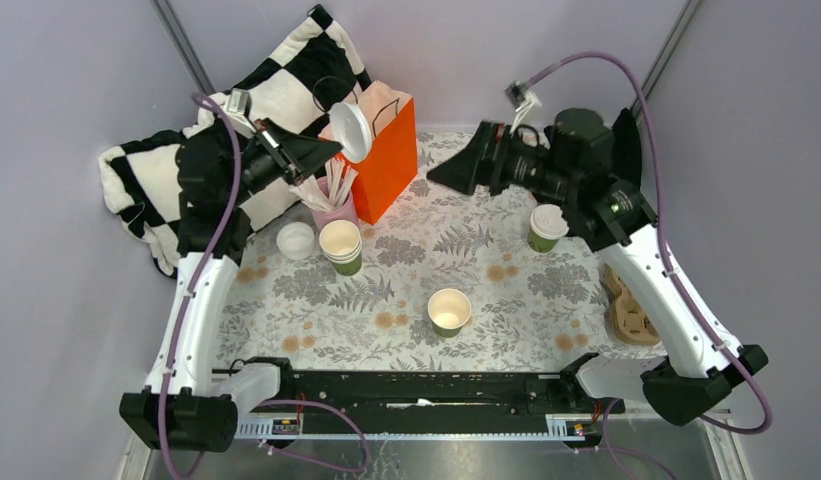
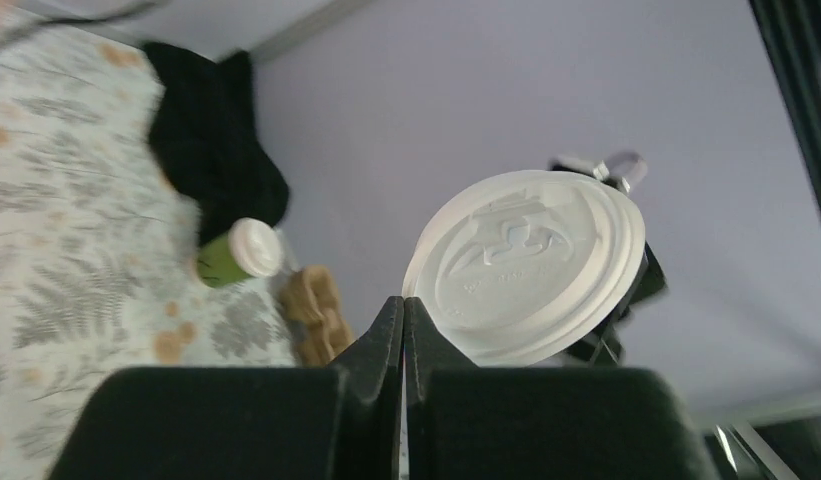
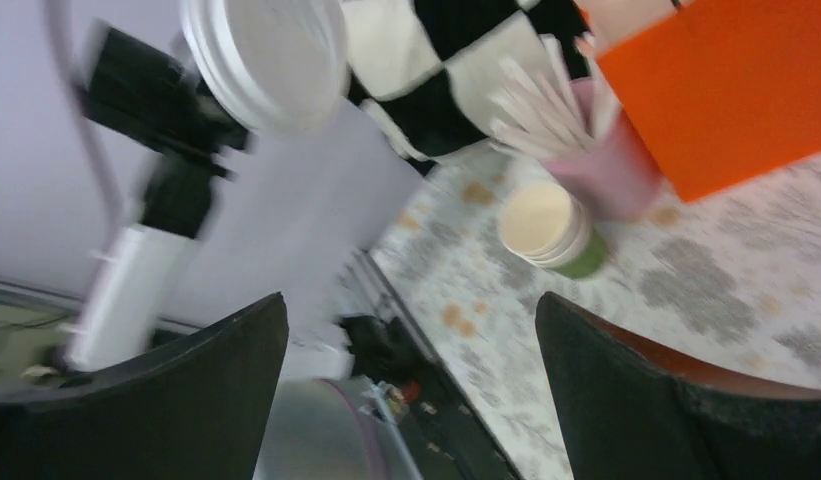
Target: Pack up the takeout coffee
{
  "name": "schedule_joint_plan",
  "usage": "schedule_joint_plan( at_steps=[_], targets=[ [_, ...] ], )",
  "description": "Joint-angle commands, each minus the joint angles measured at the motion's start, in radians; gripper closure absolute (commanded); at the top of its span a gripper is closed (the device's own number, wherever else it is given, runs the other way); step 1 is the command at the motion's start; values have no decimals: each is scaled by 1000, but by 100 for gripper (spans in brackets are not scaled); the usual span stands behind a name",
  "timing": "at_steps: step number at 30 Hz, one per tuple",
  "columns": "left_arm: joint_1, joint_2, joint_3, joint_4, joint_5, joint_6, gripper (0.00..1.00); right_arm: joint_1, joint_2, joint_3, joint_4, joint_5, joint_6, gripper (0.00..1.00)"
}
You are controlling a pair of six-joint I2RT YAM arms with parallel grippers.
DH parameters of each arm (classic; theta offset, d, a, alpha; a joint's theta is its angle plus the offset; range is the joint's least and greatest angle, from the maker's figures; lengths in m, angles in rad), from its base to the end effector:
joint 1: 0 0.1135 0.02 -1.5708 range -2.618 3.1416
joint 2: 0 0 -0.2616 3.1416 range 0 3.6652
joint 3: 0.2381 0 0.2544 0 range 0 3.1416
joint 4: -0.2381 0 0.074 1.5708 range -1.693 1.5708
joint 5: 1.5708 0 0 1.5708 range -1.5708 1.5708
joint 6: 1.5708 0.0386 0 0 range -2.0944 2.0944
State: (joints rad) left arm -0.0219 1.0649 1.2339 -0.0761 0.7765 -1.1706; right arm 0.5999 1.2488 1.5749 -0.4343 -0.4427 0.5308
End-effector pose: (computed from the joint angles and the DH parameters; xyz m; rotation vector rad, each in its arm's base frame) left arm 0.2273 -0.0320 0.4525 -0.2597 1.6906 -1.4898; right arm 0.2056 0.1607 0.4859 -0.4219 1.7718 1.1974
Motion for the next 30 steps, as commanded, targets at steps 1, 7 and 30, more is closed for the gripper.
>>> schedule_joint_plan(
  at_steps=[1, 7, 30],
  targets=[
    [-75, 34, -31, 447, 165, -181, 100, -98, 63, 18, 399, -404, 460, 0],
    [-197, 93, -20, 476, 180, -162, 100, -98, 161, 14, 805, -466, 764, 0],
    [-291, 130, -7, 424, 110, -107, 100, -97, 171, -170, 1075, -488, 965, 0]
  ],
)
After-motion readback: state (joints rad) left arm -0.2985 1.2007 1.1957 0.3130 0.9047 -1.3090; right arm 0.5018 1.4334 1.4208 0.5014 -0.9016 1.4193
